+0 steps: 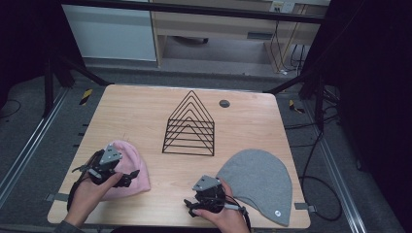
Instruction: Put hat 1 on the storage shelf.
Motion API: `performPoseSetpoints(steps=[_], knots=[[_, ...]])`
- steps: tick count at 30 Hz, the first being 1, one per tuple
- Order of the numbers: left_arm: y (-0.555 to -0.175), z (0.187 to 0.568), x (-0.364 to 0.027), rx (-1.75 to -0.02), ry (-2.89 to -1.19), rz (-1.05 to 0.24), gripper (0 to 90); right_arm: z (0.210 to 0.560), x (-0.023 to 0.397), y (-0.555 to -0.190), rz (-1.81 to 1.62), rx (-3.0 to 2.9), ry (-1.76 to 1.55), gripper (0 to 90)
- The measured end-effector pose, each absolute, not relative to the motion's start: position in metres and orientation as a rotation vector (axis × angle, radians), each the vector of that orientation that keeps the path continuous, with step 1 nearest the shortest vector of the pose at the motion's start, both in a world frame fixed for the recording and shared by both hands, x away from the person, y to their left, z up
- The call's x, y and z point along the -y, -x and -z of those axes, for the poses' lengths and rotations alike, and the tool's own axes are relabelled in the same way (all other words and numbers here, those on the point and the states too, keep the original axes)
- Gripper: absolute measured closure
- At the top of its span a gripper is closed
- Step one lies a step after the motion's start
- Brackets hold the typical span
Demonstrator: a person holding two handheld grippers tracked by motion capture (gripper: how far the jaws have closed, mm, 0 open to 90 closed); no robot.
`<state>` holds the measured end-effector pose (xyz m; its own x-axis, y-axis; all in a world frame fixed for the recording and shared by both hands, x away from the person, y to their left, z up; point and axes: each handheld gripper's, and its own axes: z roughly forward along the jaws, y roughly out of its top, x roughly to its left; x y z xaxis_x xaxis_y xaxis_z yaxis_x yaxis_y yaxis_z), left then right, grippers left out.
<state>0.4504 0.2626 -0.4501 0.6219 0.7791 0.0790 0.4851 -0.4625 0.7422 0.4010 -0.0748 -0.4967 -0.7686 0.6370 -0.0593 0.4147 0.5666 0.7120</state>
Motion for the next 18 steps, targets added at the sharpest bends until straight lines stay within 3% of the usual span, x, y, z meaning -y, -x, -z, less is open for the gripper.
performPoseSetpoints(steps=[18], knots=[[-0.466, 0.456, -0.32, -1.152, -2.108, -0.632, 6.8, 0.496, 0.077, -0.402, -1.007, -2.486, -0.88, 14.4]])
